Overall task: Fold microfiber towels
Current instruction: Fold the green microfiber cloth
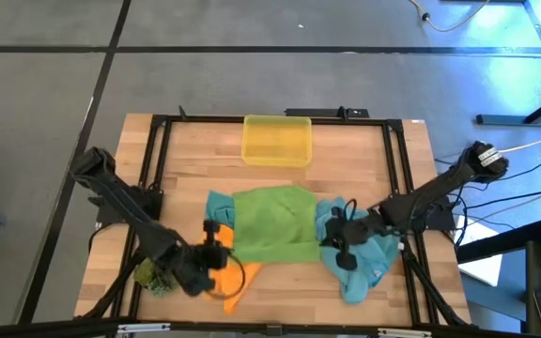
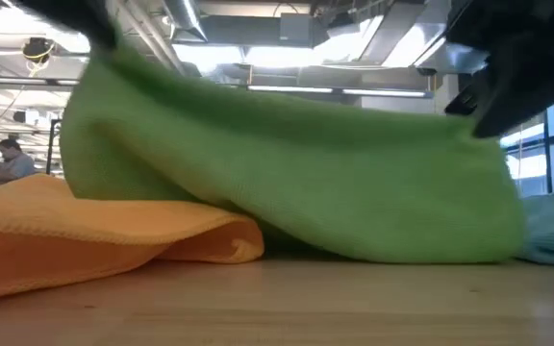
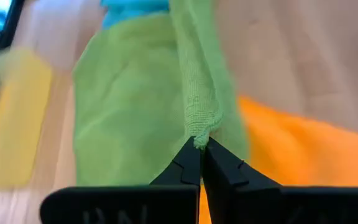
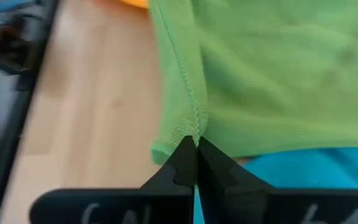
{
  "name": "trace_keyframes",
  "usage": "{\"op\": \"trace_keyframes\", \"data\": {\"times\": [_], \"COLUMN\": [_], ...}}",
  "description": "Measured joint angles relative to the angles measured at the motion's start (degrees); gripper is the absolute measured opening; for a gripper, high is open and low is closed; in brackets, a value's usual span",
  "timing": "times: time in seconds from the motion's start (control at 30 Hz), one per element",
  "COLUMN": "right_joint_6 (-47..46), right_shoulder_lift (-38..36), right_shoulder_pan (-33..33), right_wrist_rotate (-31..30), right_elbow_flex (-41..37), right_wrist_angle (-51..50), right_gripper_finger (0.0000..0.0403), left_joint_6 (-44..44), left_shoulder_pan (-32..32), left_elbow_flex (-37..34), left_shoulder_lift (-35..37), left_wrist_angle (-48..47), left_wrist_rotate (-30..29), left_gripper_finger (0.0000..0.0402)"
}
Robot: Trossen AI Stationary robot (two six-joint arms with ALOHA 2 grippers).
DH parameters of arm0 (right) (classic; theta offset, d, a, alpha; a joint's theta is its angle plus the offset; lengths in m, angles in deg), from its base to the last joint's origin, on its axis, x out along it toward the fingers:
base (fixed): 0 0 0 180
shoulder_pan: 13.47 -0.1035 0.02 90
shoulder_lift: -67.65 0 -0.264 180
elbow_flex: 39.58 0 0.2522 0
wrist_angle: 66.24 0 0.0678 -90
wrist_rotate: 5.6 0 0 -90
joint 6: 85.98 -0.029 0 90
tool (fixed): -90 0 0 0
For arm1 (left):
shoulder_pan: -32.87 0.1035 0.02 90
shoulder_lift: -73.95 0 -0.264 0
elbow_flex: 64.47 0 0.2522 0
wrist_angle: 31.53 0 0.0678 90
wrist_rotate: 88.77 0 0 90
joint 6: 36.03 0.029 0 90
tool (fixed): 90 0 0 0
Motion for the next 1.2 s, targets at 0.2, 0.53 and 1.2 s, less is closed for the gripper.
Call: {"op": "trace_keyframes", "data": {"times": [0.2, 0.53, 1.2], "right_joint_6": [2.96, 9.11, 13.7], "right_shoulder_lift": [-0.81, -10.76, 0.91], "right_shoulder_pan": [5.17, 14.36, 29.34], "right_wrist_rotate": [0.4, -3.52, -3.56], "right_elbow_flex": [-0.02, 0.0, -0.02], "right_wrist_angle": [-1.99, -7.39, -6.49], "right_gripper_finger": [0.0006, 0.0006, 0.0006], "left_joint_6": [1.18, 10.85, 16.63], "left_shoulder_pan": [5.45, 16.74, 38.22], "left_elbow_flex": [-12.6, -21.48, -33.95], "left_shoulder_lift": [7.03, 15.2, 15.03], "left_wrist_angle": [11.7, 20.93, 34.23], "left_wrist_rotate": [2.77, 3.9, 19.86], "left_gripper_finger": [0.0, 0.0, 0.0]}}
